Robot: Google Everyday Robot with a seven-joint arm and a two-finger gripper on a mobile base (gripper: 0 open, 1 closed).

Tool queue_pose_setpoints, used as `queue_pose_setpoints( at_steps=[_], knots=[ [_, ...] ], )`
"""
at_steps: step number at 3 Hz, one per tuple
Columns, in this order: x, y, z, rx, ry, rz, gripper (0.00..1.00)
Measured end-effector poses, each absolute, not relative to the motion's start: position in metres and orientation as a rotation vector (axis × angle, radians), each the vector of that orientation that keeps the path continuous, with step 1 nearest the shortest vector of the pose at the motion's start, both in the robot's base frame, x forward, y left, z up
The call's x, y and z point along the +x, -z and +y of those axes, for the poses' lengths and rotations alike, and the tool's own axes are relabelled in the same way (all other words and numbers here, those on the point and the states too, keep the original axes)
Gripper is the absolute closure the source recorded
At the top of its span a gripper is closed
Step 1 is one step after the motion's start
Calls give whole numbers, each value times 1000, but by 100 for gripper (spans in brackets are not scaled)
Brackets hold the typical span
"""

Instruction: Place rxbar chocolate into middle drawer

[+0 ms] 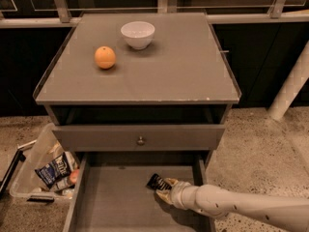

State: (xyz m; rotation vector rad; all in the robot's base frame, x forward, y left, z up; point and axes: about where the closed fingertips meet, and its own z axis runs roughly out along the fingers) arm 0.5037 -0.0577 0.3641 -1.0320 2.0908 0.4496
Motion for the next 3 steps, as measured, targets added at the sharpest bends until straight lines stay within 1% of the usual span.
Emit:
queue_pose_setpoints(
  at_steps=[2,3],
  knots=[
    [504,-364,-58,-1032,-450,2091,11],
    [504,-364,-58,-1032,-450,2091,0]
  ],
)
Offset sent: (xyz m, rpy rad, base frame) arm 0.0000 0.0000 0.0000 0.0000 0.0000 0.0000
